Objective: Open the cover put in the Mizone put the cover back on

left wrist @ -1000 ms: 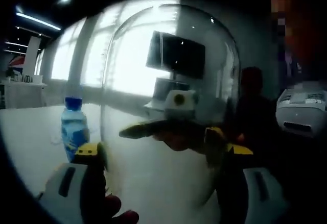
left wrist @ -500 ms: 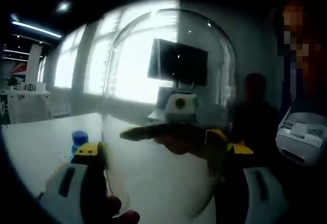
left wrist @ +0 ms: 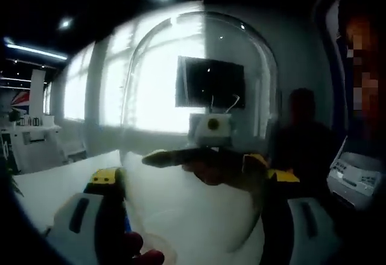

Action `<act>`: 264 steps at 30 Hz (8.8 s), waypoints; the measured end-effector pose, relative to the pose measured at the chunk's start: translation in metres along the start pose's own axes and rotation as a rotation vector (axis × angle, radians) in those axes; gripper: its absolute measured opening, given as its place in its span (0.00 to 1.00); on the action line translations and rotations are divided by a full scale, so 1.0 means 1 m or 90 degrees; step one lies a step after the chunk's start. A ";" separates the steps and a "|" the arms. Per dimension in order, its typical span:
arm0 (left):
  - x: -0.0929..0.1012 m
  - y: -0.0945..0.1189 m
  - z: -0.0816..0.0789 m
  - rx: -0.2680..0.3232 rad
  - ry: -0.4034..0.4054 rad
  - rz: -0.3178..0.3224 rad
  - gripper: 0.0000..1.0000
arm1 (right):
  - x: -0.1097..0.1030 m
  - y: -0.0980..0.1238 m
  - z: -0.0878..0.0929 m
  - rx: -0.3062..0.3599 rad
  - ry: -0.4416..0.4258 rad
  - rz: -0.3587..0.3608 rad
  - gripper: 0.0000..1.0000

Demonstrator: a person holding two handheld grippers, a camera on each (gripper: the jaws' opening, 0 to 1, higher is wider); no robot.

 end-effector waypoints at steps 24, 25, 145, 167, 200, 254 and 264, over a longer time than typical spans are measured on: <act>-0.088 -0.029 -0.020 0.040 -0.017 0.031 0.82 | 0.085 -0.004 -0.002 -0.014 0.031 0.028 0.90; -0.090 -0.030 -0.019 0.034 -0.018 0.031 0.82 | 0.088 -0.004 0.000 -0.015 0.033 0.029 0.90; -0.145 -0.008 0.199 -0.027 0.052 -0.092 0.72 | 0.088 0.054 0.188 -0.179 -0.008 0.135 0.90; -0.097 0.017 0.198 -0.009 0.074 -0.246 0.46 | 0.044 0.073 0.178 -0.159 0.003 0.349 0.52; -0.069 0.024 0.204 0.039 0.009 -0.321 0.31 | -0.002 0.096 0.180 -0.185 0.060 0.436 0.31; 0.001 0.101 0.272 0.105 0.037 -0.452 0.32 | -0.097 0.147 0.230 -0.193 0.050 0.558 0.29; 0.001 0.100 0.275 0.093 0.045 -0.446 0.30 | -0.100 0.146 0.230 -0.191 0.052 0.556 0.29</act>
Point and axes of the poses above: the point that each gripper's makers call its tool centre point, and the gripper's own axes: y roughly backward along the fingers, x roughly to its right, z roughly out of its underside, the point moved 7 cm from there along y, roughly backward along the fingers, and after that the axes turned 7 degrees about y, right-handed, at the moved point
